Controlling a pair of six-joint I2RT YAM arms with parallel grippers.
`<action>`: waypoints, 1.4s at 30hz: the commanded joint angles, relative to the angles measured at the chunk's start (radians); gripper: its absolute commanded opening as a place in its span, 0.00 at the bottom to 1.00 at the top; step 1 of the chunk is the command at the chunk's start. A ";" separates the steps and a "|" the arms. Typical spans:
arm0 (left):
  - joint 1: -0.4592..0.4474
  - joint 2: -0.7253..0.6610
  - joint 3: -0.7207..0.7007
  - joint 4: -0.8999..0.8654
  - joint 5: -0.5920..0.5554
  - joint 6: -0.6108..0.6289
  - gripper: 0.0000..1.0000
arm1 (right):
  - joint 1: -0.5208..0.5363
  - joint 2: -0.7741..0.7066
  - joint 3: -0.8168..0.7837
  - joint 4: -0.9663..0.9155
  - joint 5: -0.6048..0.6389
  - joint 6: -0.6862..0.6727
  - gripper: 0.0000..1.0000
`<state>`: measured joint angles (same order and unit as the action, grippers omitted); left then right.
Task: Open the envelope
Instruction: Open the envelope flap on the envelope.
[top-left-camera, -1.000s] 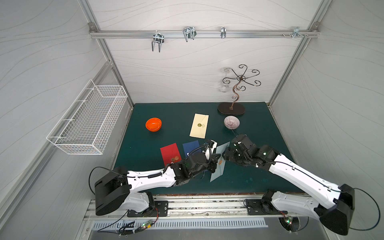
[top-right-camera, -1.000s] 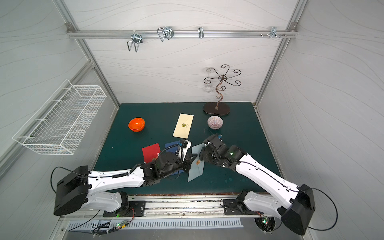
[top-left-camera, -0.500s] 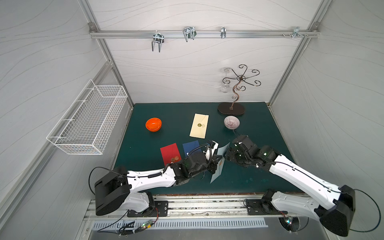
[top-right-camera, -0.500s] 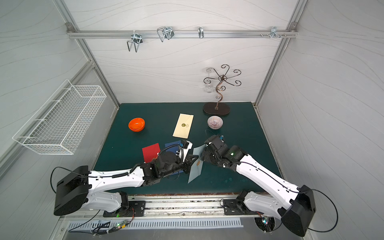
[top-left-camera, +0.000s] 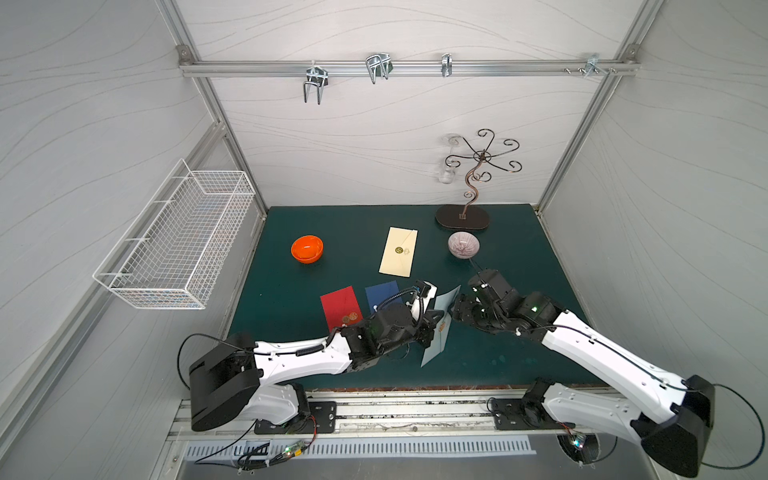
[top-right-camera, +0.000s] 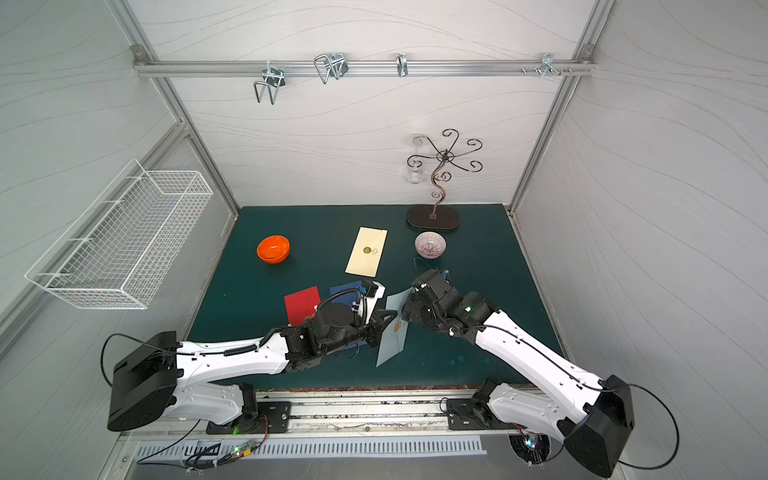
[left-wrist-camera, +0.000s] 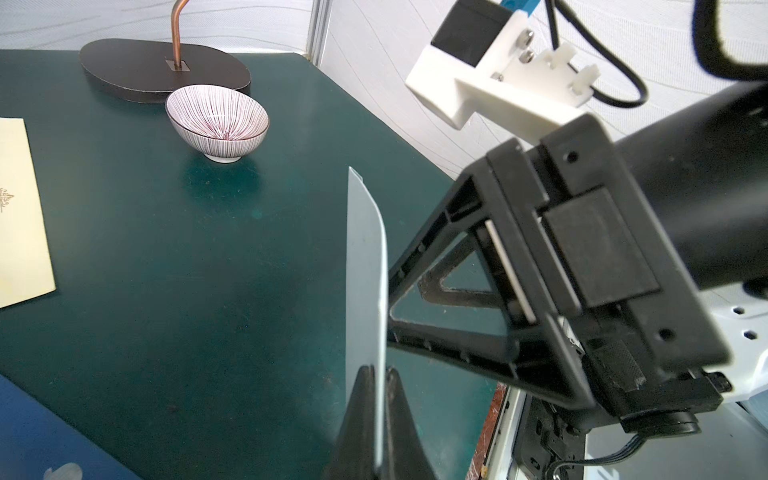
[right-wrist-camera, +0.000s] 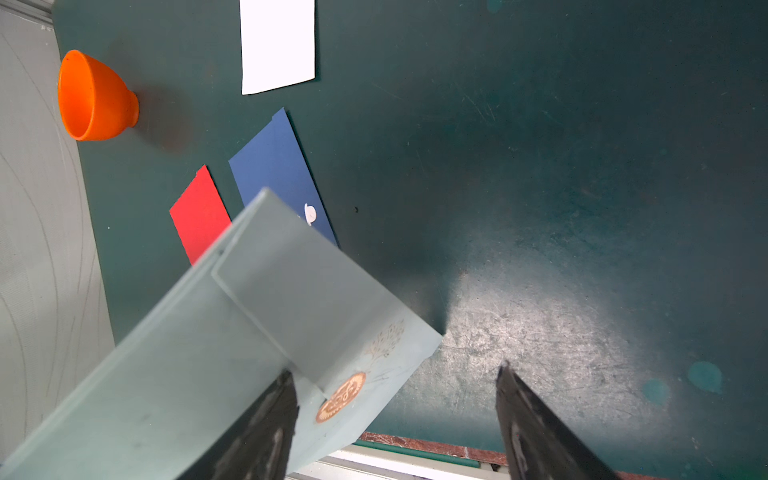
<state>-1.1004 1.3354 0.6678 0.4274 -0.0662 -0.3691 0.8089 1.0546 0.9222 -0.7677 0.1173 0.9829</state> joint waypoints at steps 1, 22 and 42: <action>-0.009 -0.012 0.023 0.085 0.041 0.016 0.00 | -0.007 -0.032 0.007 0.068 -0.029 0.047 0.78; -0.009 -0.027 0.018 0.094 0.053 0.002 0.00 | -0.008 -0.011 -0.021 0.010 0.027 0.049 0.77; -0.009 -0.041 0.011 0.079 -0.011 0.020 0.00 | -0.008 -0.034 0.001 -0.056 0.084 0.016 0.77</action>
<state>-1.1007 1.3254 0.6674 0.4229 -0.0746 -0.3687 0.8047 1.0302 0.9028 -0.7624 0.1555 1.0176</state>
